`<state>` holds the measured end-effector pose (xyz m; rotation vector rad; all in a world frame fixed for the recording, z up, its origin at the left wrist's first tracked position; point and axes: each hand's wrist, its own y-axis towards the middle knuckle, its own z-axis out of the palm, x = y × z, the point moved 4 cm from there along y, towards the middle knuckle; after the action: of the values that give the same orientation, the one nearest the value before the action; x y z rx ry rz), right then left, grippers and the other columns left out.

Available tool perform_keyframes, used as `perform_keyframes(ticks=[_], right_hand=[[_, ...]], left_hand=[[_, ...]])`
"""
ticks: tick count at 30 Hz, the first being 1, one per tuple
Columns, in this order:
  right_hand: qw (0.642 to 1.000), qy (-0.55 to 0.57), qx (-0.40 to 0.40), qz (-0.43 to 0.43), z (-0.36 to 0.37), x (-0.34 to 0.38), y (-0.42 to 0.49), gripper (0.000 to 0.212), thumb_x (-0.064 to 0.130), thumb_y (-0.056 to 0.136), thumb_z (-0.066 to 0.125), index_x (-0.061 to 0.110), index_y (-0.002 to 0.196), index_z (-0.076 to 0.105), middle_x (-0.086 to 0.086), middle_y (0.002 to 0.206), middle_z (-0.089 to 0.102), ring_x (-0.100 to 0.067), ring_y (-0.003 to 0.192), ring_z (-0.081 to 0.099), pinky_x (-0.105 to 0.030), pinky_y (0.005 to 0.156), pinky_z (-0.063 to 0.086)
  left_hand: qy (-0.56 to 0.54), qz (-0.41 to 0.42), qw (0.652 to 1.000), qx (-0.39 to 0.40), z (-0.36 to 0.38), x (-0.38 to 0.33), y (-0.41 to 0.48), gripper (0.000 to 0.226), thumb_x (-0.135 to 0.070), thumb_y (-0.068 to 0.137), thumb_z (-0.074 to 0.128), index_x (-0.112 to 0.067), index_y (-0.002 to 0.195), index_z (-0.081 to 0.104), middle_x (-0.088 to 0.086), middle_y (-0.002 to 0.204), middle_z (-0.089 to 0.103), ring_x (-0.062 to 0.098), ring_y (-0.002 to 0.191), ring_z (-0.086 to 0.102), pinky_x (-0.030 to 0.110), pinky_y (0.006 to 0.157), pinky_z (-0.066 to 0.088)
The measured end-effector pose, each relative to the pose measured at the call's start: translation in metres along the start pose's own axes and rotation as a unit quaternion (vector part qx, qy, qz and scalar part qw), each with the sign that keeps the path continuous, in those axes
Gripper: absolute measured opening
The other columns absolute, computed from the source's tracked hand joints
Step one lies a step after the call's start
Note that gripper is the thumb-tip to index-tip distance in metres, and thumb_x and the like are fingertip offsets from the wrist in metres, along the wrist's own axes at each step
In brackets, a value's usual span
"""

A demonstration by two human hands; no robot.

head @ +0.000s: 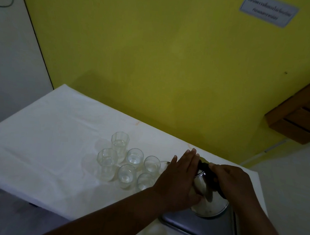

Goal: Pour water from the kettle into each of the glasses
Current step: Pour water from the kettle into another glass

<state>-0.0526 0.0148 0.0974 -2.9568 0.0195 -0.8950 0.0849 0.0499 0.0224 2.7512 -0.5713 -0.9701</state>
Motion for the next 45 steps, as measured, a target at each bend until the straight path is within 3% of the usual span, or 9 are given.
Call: perform_keyframes(ticks=[6, 12, 20, 27, 31, 45], right_hand=[[1.000, 0.002, 0.000, 0.004, -0.0044, -0.0002, -0.0025, 0.051, 0.039, 0.087, 0.056, -0.001, 0.057, 0.063, -0.013, 0.052, 0.064, -0.031, 0.058, 0.061, -0.037, 0.059, 0.043], [1.000, -0.007, -0.003, 0.002, -0.0055, -0.0006, -0.0031, 0.048, 0.037, 0.088, 0.055, -0.003, 0.064, 0.066, -0.016, 0.059, 0.067, -0.033, 0.065, 0.063, -0.044, 0.066, 0.049], [1.000, 0.019, -0.004, 0.009, -0.0072, -0.0036, -0.0050, 0.048, 0.038, 0.086, 0.057, -0.002, 0.061, 0.065, -0.016, 0.056, 0.064, -0.036, 0.062, 0.062, -0.046, 0.064, 0.050], [0.999, 0.031, 0.004, 0.008, -0.0082, -0.0058, -0.0038, 0.049, 0.039, 0.086, 0.058, 0.000, 0.055, 0.062, -0.013, 0.051, 0.063, -0.025, 0.050, 0.055, -0.033, 0.057, 0.039], [1.000, 0.025, -0.001, 0.005, -0.0093, -0.0065, -0.0027, 0.048, 0.039, 0.085, 0.058, 0.000, 0.056, 0.063, -0.013, 0.052, 0.063, -0.031, 0.056, 0.060, -0.033, 0.057, 0.039], [1.000, 0.022, 0.011, 0.002, -0.0094, -0.0072, 0.0001, 0.051, 0.039, 0.086, 0.057, -0.002, 0.058, 0.060, -0.018, 0.053, 0.061, -0.022, 0.045, 0.050, -0.032, 0.055, 0.036]], left_hand=[[-0.002, 0.006, 1.000, -0.003, 0.0014, -0.0016, -0.0011, 0.104, -0.047, 0.081, 0.068, -0.005, 0.154, 0.007, 0.012, 0.162, -0.001, 0.023, 0.149, -0.004, 0.051, 0.118, 0.010], [-0.005, 0.008, 1.000, -0.001, 0.0015, -0.0021, -0.0014, 0.103, -0.048, 0.081, 0.067, -0.007, 0.153, 0.005, 0.011, 0.162, -0.003, 0.022, 0.149, -0.006, 0.054, 0.117, 0.012], [-0.011, 0.002, 1.000, 0.008, -0.0001, -0.0055, -0.0021, 0.107, -0.048, 0.081, 0.069, -0.006, 0.154, 0.003, 0.009, 0.162, -0.006, 0.020, 0.148, -0.008, 0.052, 0.118, 0.008], [-0.008, 0.001, 1.000, 0.009, -0.0002, -0.0068, -0.0019, 0.107, -0.049, 0.081, 0.068, -0.007, 0.154, 0.002, 0.008, 0.163, -0.007, 0.020, 0.148, -0.008, 0.052, 0.118, 0.009], [-0.011, 0.002, 1.000, 0.005, 0.0001, -0.0072, -0.0019, 0.106, -0.049, 0.081, 0.069, -0.007, 0.154, 0.003, 0.009, 0.163, -0.006, 0.021, 0.148, -0.007, 0.052, 0.118, 0.010], [-0.014, 0.003, 1.000, 0.002, -0.0018, -0.0082, -0.0004, 0.105, -0.048, 0.083, 0.067, -0.006, 0.154, 0.002, 0.009, 0.162, -0.006, 0.021, 0.148, -0.008, 0.050, 0.118, 0.007]])
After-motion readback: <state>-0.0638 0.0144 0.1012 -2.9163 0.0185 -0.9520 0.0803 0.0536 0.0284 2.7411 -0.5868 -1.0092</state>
